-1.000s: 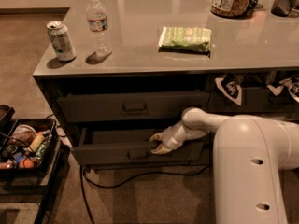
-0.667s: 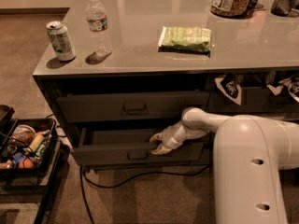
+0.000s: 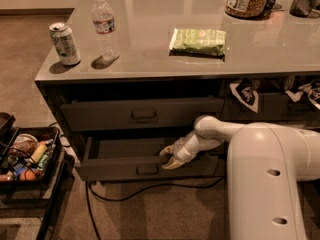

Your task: Open middle drawer

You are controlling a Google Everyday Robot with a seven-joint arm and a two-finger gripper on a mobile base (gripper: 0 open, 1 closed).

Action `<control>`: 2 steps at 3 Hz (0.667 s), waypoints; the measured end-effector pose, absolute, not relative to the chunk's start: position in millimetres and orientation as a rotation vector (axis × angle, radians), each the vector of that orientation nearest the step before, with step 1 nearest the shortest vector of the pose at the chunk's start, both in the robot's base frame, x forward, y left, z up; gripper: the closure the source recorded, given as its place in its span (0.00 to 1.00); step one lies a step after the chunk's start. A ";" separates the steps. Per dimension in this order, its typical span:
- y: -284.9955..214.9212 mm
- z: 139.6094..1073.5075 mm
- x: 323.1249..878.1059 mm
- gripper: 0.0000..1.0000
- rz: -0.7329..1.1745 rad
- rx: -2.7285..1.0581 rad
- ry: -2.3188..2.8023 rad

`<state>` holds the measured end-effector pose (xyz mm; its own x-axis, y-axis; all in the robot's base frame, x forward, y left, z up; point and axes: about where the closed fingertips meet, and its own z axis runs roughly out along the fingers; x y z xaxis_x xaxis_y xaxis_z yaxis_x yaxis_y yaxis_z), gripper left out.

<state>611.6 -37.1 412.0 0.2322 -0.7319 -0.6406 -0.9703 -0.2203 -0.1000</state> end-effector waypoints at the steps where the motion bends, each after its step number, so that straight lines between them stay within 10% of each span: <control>1: -35.9 410.6 602.6 1.00 0.692 -2.044 1.552; 2: -36.7 410.6 602.2 1.00 0.692 -2.044 1.552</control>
Offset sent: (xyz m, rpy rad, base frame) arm -0.1616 0.0199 -0.0082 -0.0229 0.6365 0.4572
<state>602.2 -36.7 410.6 0.2295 -0.7256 -0.6487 -0.9675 -0.2426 -0.0708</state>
